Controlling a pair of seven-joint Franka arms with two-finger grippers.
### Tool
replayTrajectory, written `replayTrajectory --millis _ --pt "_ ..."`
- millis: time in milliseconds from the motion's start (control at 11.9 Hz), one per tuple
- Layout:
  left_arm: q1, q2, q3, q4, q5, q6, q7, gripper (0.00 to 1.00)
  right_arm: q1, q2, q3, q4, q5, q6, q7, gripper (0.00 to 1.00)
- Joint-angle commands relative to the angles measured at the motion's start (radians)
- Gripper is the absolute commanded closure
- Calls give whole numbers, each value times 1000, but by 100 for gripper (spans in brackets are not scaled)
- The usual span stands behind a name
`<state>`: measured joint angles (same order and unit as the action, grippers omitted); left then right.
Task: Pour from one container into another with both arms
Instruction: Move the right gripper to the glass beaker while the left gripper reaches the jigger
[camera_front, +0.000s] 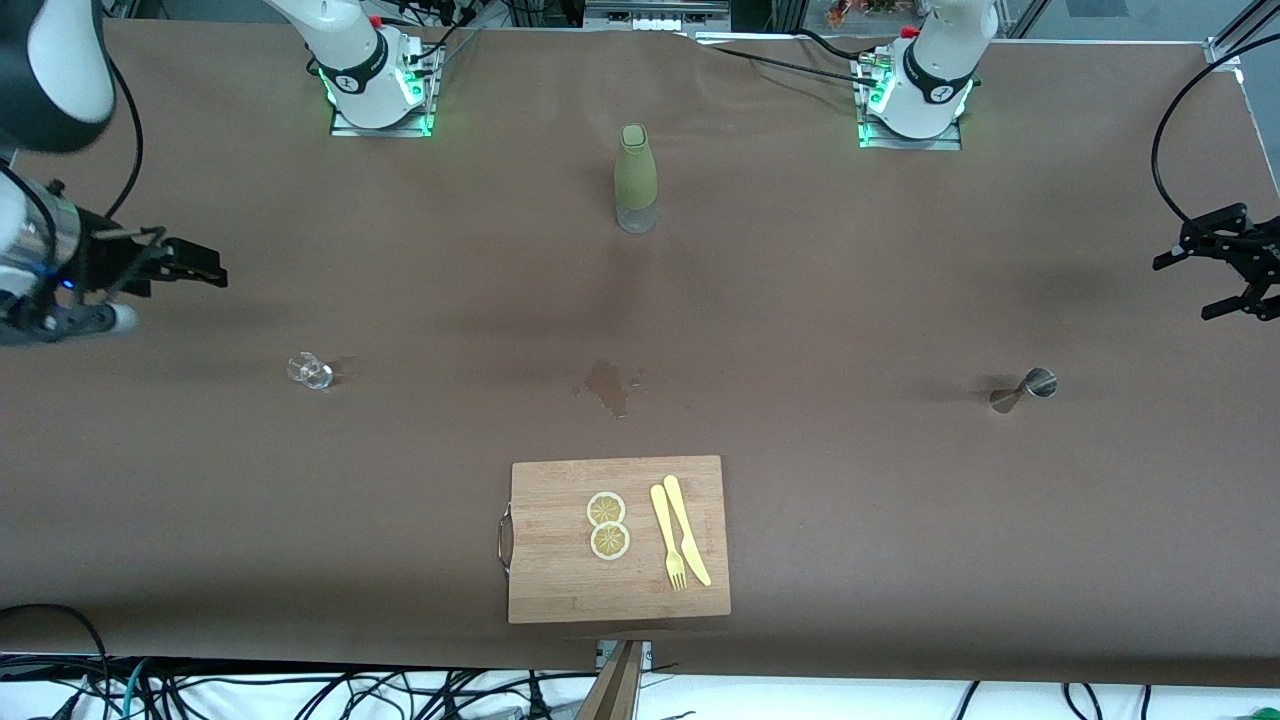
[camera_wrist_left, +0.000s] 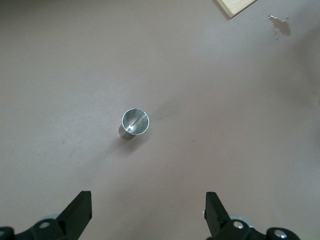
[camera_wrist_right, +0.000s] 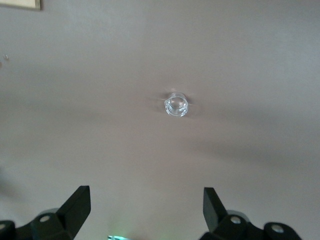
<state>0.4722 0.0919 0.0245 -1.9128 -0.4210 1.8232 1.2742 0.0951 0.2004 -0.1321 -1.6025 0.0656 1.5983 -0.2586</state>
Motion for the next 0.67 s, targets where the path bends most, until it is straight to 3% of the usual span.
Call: replayTrajectory --millis 0,336,588 --pt "34 51 -9 0 -70 16 124 0 -38 45 -1 10 49 31 -147 0" --pt "57 143 -9 0 -188 27 321 0 -152 135 -4 9 204 51 -537 0" --pt "74 207 -9 -3 -254 28 451 0 -241 215 -6 7 369 69 -897 0"
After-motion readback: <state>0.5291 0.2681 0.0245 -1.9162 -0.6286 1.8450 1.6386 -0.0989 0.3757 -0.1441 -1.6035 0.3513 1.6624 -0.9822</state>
